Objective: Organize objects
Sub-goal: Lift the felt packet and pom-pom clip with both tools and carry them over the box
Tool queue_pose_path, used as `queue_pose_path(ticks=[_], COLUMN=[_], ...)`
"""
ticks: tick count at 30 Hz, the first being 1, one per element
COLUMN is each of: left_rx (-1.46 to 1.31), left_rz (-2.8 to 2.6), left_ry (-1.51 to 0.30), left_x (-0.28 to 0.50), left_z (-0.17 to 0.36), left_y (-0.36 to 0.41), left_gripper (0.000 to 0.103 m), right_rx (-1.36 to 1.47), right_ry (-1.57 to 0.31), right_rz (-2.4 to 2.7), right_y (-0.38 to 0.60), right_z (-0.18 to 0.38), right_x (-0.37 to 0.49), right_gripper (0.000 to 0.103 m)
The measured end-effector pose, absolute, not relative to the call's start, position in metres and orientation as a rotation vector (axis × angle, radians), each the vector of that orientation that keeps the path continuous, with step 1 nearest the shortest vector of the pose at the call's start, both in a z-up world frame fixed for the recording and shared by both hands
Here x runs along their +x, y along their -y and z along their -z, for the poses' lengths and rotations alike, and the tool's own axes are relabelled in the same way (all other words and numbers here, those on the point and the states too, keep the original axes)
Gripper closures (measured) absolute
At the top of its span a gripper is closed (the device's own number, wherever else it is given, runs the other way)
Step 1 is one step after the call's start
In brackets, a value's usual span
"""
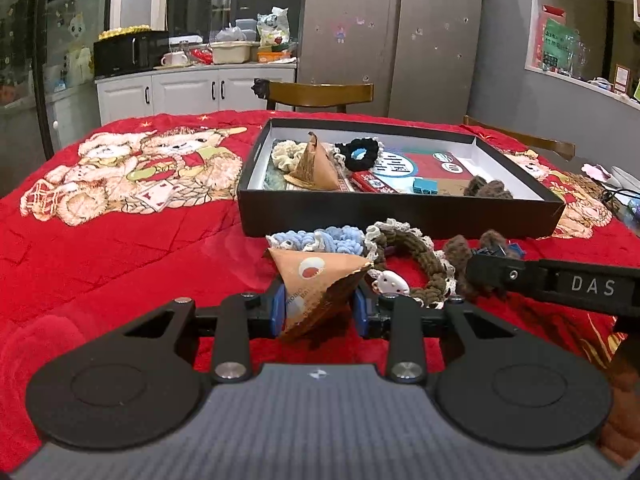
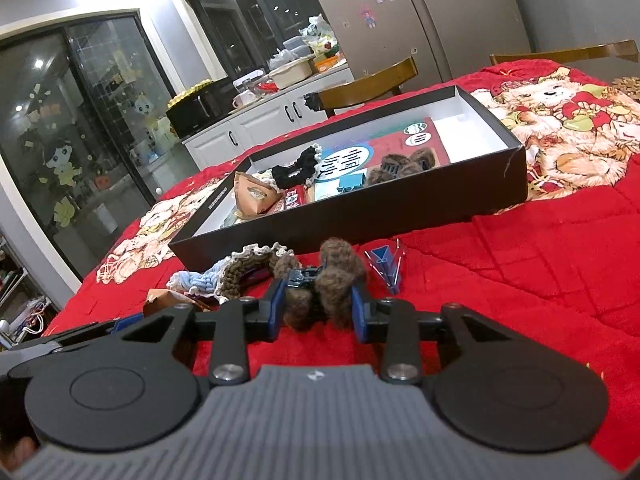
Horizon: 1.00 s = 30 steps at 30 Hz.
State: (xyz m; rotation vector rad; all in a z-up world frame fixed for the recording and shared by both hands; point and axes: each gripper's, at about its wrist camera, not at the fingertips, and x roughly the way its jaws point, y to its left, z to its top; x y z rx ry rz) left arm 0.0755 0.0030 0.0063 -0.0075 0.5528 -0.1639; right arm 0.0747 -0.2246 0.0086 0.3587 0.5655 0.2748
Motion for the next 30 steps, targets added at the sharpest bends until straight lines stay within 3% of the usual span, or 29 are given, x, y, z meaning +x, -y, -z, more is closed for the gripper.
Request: queue_pose_path(ticks=[12, 30], left_rx=[0.011, 0.059], left_rz=[0.137, 0.145], left_ry=[-0.473, -0.419], left_x=[0.065, 0.056], left_z=[-0.013, -0.016], left_y=[-0.002, 0.004], left_gripper=[0.065, 0.065], right_rx=[0.308, 0.268], right_ry=[-0.439, -0.403], right_rz=[-0.310, -0.371], right_y=[0.218, 0.208], right_z=[-0.023, -0.026], right_x=[0.056, 0.048], right_gripper=[0.066, 0.065])
